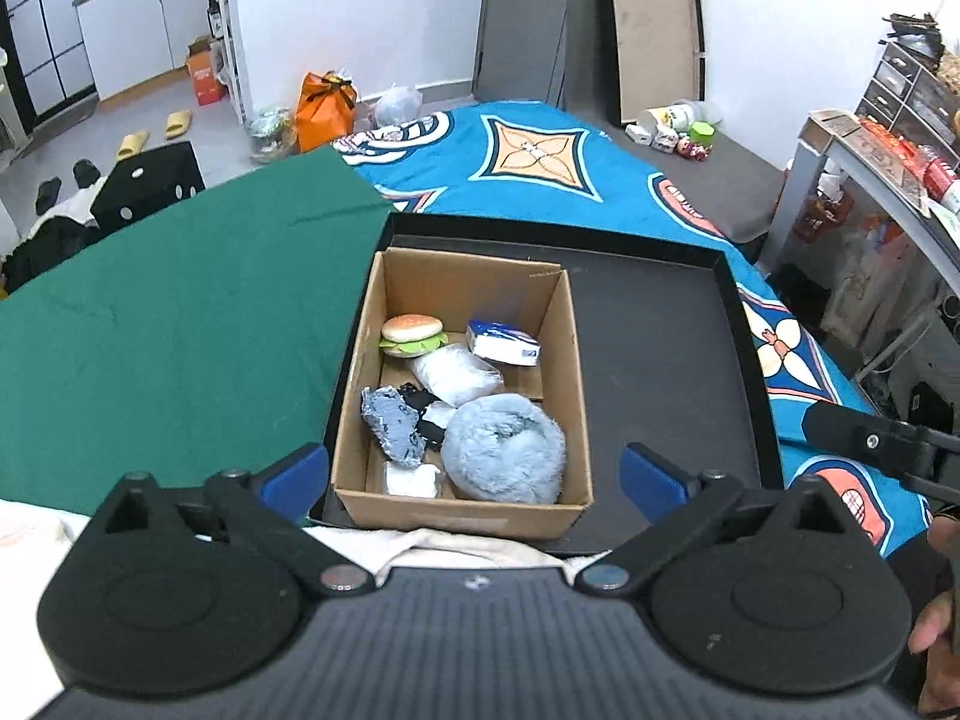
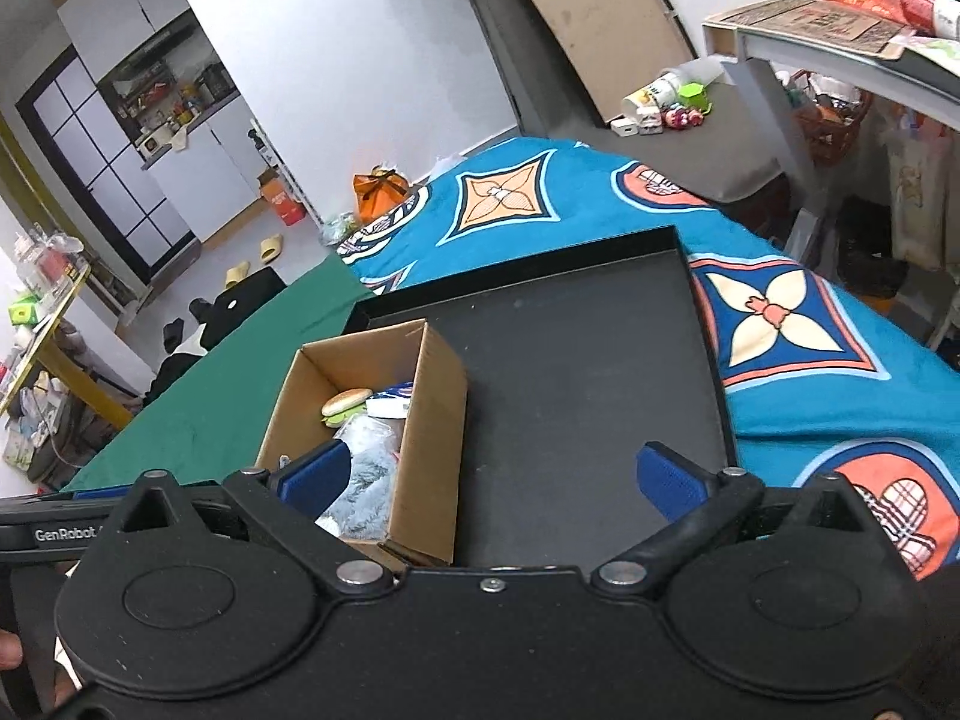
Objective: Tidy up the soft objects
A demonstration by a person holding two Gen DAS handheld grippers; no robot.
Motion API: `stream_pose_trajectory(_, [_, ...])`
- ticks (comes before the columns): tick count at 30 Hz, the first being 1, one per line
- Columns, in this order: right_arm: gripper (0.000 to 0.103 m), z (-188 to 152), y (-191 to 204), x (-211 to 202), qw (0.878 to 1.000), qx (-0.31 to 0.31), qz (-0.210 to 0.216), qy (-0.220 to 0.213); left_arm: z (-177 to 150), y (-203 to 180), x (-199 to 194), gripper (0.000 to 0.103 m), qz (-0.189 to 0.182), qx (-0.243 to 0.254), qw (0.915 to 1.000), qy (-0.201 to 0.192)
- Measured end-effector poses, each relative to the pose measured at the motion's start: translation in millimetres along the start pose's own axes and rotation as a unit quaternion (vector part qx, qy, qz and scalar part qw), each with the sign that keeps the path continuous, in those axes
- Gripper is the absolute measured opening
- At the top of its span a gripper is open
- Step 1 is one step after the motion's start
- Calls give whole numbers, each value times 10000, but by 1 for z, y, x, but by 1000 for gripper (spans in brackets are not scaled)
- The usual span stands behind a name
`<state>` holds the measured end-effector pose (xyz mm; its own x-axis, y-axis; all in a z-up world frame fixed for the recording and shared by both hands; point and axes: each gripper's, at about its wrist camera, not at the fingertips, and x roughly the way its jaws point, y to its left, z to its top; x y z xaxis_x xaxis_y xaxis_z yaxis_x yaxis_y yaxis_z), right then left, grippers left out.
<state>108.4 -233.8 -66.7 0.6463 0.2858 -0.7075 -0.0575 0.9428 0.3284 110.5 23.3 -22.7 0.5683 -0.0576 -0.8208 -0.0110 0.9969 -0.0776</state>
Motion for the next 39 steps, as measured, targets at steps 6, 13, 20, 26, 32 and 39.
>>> stream_pose_trajectory(6, [103,-5,-4,-20,9999,18,-78,-85,-5,-6,-24,103,-21,13,9999,-154])
stream_pose_trajectory(13, [103,-9,-1,-42,9996,-115,-177,-197,-14,-6,-48,103,66,-22,9997,-248])
stream_pose_trajectory(20, [103,-13,2,-63,9992,-171,-194,-305,-24,-3,-71,103,52,-86,9992,-398])
stream_pose_trajectory(26, [103,-18,5,-87,9989,-170,-108,-413,-35,-8,-90,103,31,3,9985,-548])
stream_pose_trajectory(32, [103,-24,8,-111,9977,-241,-156,-614,-44,-13,-110,103,-112,71,9977,-666])
stream_pose_trajectory(39, [103,-33,11,-132,9961,-350,-113,-804,-56,-16,-135,103,-42,161,9966,-811])
